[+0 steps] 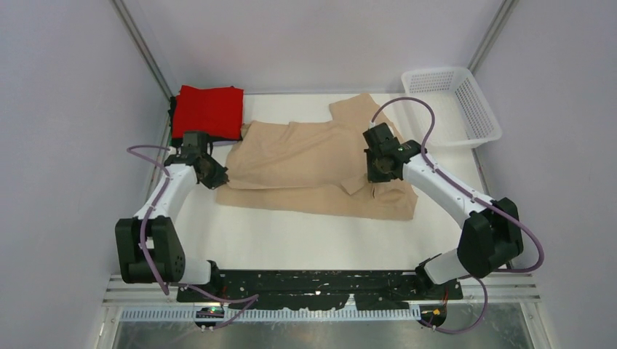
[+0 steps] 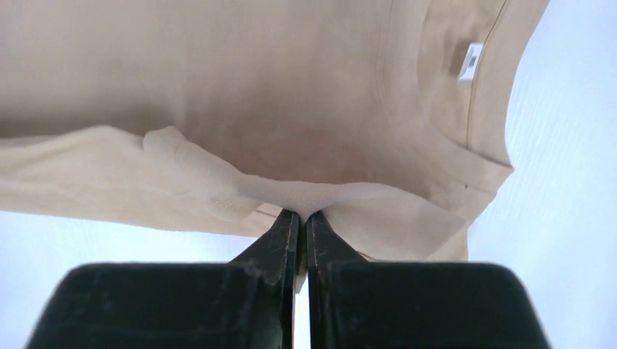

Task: Fold and stack the t-shirts
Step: Fold the flattened tshirt in 1/3 of the way

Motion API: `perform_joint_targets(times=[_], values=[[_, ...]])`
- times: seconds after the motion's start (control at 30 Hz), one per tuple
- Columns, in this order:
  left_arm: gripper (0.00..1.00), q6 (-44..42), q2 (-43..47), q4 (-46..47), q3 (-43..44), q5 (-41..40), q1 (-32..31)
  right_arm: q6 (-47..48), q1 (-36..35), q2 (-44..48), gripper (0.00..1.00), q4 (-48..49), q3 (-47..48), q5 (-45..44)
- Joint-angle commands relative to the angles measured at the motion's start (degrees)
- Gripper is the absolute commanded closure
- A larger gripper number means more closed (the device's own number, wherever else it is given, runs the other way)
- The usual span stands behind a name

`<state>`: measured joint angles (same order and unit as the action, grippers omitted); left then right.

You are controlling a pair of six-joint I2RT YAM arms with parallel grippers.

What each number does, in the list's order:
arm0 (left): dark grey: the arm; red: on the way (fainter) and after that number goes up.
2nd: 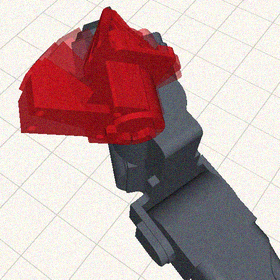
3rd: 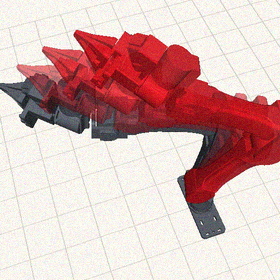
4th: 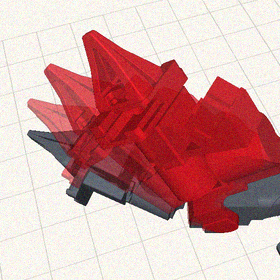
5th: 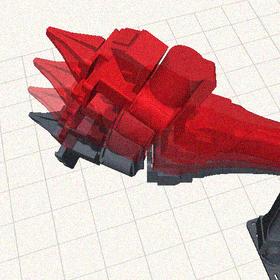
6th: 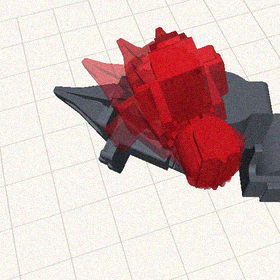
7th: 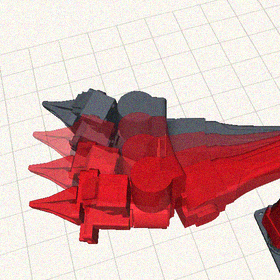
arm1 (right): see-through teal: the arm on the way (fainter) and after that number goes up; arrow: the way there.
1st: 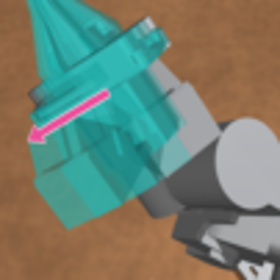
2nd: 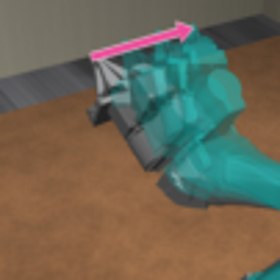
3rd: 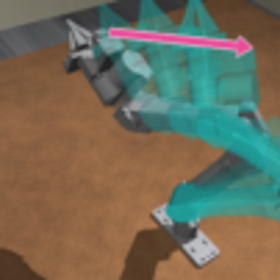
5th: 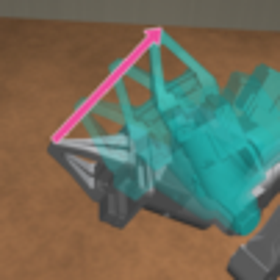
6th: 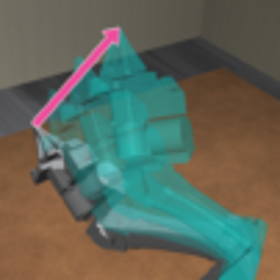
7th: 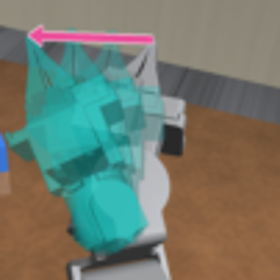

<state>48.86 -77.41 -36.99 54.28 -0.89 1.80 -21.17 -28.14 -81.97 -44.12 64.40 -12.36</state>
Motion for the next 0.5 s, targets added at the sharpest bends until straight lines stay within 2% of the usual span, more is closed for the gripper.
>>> perform_joint_targets(times=[0.0, 0.17, 0.2, 0.23, 0.27, 0.3, 0.33, 0.37, 0.4, 0.47], values=[[1.00, -0.65, -5.71, 1.79, 5.42, -2.58, 0.29, 2.53, 2.02, -4.15, 0.91, 3.69, 5.31, -1.88], [1.00, 0.40, -13.06, 2.21, 9.49, -2.96, 0.87, 4.71, 4.98, -12.08, 0.85, 6.34, 10.57, -1.44], [0.90, 0.44, -14.40, 1.86, 10.58, -2.73, 1.19, 6.18, 5.26, -13.30, 0.84, 7.34, 11.41, -1.62], [0.72, 0.26, -15.47, 1.54, 11.71, -2.58, 1.52, 6.64, 6.01, -15.98, 0.80, 7.58, 13.57, -2.71], [0.47, 0.11, -16.45, 0.86, 12.92, -2.67, 1.75, 7.69, 6.35, -17.36, 0.75, 7.54, 16.46, -4.15], [0.32, 0.10, -17.14, -0.08, 14.43, -2.83, 1.96, 8.37, 6.96, -20.36, 0.58, 7.46, 17.95, -4.95], [0.19, -0.15, -17.52, -0.64, 15.69, -2.96, 2.09, 9.11, 7.68, -21.75, 0.51, 7.55, 21.23, -6.67], [0.04, -0.47, -17.73, -0.97, 16.88, -2.70, 2.10, 8.93, 8.03, -24.49, 0.38, 7.60, 22.84, -7.92], [0.01, -1.00, -17.68, -1.40, 18.07, -2.00, 2.07, 8.54, 8.52, -25.66, 0.32, 7.50, 25.94, -11.06], [0.00, -2.23, -16.81, -2.20, 19.69, 0.05, 2.01, 7.44, 8.56, -27.87, 0.13, 6.55, 28.71, -15.07]])
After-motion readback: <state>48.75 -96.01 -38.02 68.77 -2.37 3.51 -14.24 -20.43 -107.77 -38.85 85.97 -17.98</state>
